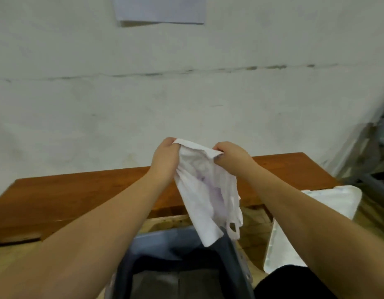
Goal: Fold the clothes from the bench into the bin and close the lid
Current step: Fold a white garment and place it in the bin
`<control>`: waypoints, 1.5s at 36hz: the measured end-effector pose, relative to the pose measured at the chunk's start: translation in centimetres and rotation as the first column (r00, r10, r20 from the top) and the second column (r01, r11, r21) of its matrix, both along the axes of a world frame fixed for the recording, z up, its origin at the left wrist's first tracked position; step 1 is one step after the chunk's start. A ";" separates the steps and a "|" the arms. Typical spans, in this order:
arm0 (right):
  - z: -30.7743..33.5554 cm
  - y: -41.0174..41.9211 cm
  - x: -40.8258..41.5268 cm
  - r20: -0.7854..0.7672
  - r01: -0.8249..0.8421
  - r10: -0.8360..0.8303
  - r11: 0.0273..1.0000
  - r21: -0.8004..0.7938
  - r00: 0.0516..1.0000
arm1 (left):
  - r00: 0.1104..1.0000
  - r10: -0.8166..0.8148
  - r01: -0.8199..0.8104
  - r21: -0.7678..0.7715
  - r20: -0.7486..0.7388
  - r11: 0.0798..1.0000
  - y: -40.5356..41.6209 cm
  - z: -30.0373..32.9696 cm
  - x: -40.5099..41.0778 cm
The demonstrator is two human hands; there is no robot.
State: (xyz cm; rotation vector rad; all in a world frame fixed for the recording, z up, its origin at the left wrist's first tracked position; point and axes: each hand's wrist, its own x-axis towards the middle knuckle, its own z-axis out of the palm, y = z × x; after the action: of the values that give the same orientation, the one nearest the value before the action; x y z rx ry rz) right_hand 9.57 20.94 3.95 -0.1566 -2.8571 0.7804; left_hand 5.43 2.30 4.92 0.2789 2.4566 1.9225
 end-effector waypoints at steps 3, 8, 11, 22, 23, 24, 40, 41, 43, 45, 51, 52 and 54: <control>1.2 0.6 0.6 0.007 0.039 -0.039 0.999 -0.015 0.999 | 0.998 0.034 -0.033 0.030 -0.044 0.999 -2.0 2.9 0.4; 1.7 0.7 2.1 0.055 0.071 -0.071 0.997 0.001 0.996 | 0.992 0.071 -0.060 0.096 -0.108 0.994 -5.7 6.3 1.5; 1.7 0.8 2.5 0.099 0.081 -0.080 0.997 -0.006 0.992 | 0.987 0.097 -0.085 0.097 -0.128 0.992 -7.7 7.4 1.7; 3.2 -1.0 4.0 0.047 0.004 0.001 0.994 -0.112 0.999 | 0.970 0.159 -0.157 0.023 -0.182 0.987 -13.9 8.2 2.3; 2.7 -0.8 4.1 0.084 -0.002 0.006 0.999 -0.053 0.996 | 0.968 0.175 -0.172 0.035 -0.181 0.984 -14.3 8.3 2.3; 2.1 -0.7 4.1 0.125 0.000 0.000 1.000 0.001 0.992 | 0.966 0.192 -0.186 0.051 -0.176 0.981 -14.8 8.4 2.3; 10.5 -6.6 5.1 -0.218 -0.229 0.344 -0.010 -0.973 0.913 | 0.988 0.140 -0.143 -0.050 -0.058 0.988 -16.0 5.6 2.6; 11.2 -7.2 4.9 -0.254 -0.255 0.320 -0.038 -0.966 0.913 | 0.988 0.143 -0.145 -0.048 -0.056 0.988 -15.6 5.6 2.7; 12.3 -8.3 4.3 -0.294 -0.294 0.259 -0.042 -0.955 0.920 | 0.987 0.148 -0.150 -0.038 -0.065 0.988 -14.8 5.9 3.2; 13.2 -9.5 3.7 -0.327 -0.330 0.256 -0.032 -0.944 0.910 | 0.983 0.128 -0.124 0.036 -0.128 0.992 -13.8 6.7 4.5; 15.1 -12.5 3.4 -0.331 -0.409 0.304 0.243 -0.879 0.893 | 0.949 -0.139 0.145 0.000 -0.283 0.990 -10.1 9.8 8.2; 15.3 -12.9 3.5 -0.324 -0.417 0.310 0.310 -0.854 0.894 | 0.958 -0.158 0.160 -0.011 -0.240 0.987 -9.6 10.2 8.1; 15.5 -13.4 3.7 -0.303 -0.412 0.310 0.393 -0.822 0.901 | 0.972 -0.151 0.151 -0.010 -0.180 0.988 -9.1 10.8 7.8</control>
State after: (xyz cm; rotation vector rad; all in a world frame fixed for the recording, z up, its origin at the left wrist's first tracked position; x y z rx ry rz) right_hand 13.30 7.55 19.42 0.4080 -2.0666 2.2279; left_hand 13.22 -6.76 15.74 0.6476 2.4538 1.9171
